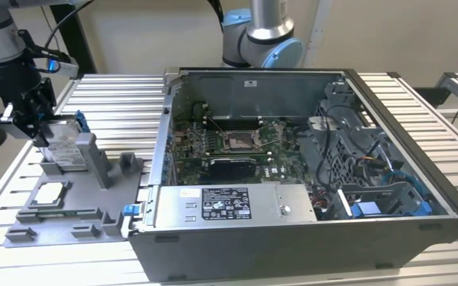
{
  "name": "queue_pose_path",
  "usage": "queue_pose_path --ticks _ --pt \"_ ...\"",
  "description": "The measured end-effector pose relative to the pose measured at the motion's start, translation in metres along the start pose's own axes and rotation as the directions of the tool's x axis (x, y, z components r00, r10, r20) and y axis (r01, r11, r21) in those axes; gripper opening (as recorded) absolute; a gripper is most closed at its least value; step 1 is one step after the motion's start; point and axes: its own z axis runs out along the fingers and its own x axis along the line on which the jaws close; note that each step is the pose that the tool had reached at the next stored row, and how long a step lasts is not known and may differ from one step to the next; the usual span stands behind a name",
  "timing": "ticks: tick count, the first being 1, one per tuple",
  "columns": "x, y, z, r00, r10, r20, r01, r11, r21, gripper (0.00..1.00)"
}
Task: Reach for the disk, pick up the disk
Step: 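Pick up the disk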
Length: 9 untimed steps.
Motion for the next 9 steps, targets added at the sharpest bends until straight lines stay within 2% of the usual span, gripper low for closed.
queue_pose_path --ticks 9 --pt "0.0 -0.0002 0.0082 1.0 0.0 0.0015 0.0 1.0 0.0 1.0"
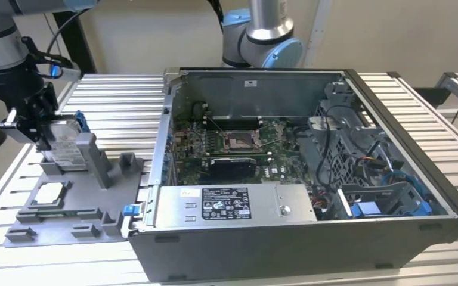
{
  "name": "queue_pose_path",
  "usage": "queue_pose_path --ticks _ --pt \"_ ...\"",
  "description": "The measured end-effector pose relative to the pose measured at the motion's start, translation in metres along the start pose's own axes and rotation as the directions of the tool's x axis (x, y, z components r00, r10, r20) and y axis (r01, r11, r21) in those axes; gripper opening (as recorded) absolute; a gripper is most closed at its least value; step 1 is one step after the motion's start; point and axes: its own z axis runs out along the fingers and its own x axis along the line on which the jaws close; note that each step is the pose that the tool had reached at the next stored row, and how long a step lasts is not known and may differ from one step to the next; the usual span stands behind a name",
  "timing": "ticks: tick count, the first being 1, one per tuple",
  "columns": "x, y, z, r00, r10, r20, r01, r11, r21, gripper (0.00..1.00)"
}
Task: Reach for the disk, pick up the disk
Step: 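Pick up the disk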
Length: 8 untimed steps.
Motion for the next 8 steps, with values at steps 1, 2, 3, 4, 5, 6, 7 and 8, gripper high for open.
queue_pose_path --ticks 1,2,3,4,5,6,7,8 --pt "0.0 0.0 0.0004 1.0 0.0 0.0 0.0 1.0 -0.0001 1.0" --pt "0.0 0.0 0.0007 1.0 0.0 -0.0001 0.0 1.0 -0.0003 1.0" --pt "0.0 0.0 0.0011 1.0 0.0 0.0 0.0 1.0 -0.0002 1.0" --pt "0.0 -0.0001 0.0015 1.0 0.0 0.0001 0.0 1.0 0.0 1.0" --pt "0.0 -0.0001 0.0016 1.0 0.0 0.0 0.0 1.0 -0.0001 1.0" --pt "0.0 -0.0001 0.0016 1.0 0.0 0.0 0.0 1.0 -0.0001 1.0" --pt "0.0 0.0 0.0016 1.0 0.0 -0.0001 0.0 1.0 -0.0002 1.0" --pt "0.0 -0.0001 0.0017 1.0 0.0 0.0 0.0 1.0 -0.0001 1.0"
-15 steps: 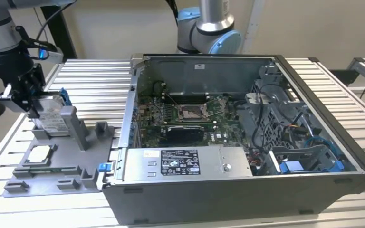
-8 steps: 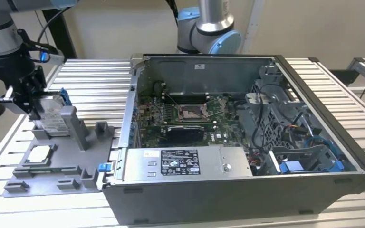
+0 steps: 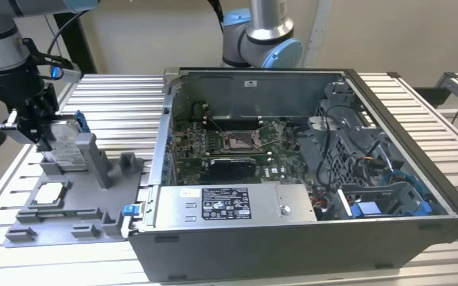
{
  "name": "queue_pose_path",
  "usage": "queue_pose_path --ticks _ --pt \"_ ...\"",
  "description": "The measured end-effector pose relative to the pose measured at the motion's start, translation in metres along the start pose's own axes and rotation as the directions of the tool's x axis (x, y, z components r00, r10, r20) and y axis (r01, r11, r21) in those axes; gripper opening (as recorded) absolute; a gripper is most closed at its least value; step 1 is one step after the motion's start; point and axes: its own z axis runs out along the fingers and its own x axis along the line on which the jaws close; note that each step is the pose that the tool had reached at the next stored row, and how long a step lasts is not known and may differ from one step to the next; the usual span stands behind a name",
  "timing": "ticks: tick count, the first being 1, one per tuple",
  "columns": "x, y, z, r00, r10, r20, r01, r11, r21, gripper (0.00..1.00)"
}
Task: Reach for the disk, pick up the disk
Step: 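Pick up the disk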
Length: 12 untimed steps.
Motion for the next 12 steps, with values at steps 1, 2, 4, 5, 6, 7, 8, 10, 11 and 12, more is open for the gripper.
queue_pose_path --ticks 1,2,4,5,6,7,8,10,11,12 --pt "0.0 0.0 0.0001 1.0 0.0 0.0001 0.0 1.0 0.0002 1.0" --pt "0.0 0.0 0.0001 1.0 0.0 0.0001 0.0 1.0 0.0001 1.0" --pt "0.0 0.0 0.0001 1.0 0.0 0.0001 0.0 1.0 0.0001 1.0" --pt "0.0 0.0 0.0001 1.0 0.0 0.0001 0.0 1.0 0.0001 0.0" --pt "0.0 0.0 0.0001 1.0 0.0 0.0001 0.0 1.0 0.0001 0.0" --pt "0.0 0.0 0.0001 1.0 0.0 0.0001 0.0 1.0 0.0001 0.0" --pt "0.0 0.0 0.0002 1.0 0.0 0.0 0.0 1.0 0.0001 0.0" --pt "0.0 0.0 0.0002 1.0 0.0 0.0001 0.0 1.0 0.0001 0.0" --pt "0.0 0.0 0.0003 1.0 0.0 0.0001 0.0 1.0 0.0001 0.0" --pt "0.0 0.0 0.0004 1.0 0.0 0.0001 0.0 1.0 0.0001 0.0"
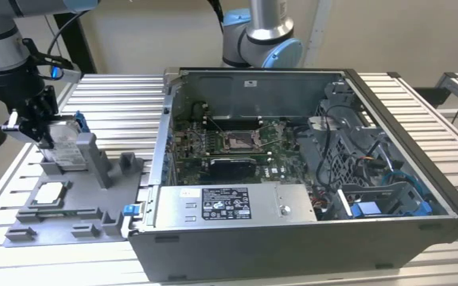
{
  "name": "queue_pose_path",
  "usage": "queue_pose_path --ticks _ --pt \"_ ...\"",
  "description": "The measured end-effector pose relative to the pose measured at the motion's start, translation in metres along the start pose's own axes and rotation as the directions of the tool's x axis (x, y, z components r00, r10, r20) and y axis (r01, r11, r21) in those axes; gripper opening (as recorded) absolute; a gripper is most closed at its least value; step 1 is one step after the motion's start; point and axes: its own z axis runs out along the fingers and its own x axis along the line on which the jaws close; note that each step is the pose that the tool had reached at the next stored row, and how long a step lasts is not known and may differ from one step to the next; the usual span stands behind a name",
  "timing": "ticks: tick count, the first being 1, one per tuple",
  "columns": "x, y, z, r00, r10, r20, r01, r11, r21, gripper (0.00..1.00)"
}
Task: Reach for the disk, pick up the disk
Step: 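Pick up the disk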
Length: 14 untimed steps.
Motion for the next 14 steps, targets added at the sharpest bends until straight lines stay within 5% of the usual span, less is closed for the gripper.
queue_pose_path --ticks 14 --pt "0.0 0.0 0.0003 1.0 0.0 0.0 0.0 1.0 -0.0001 0.0"
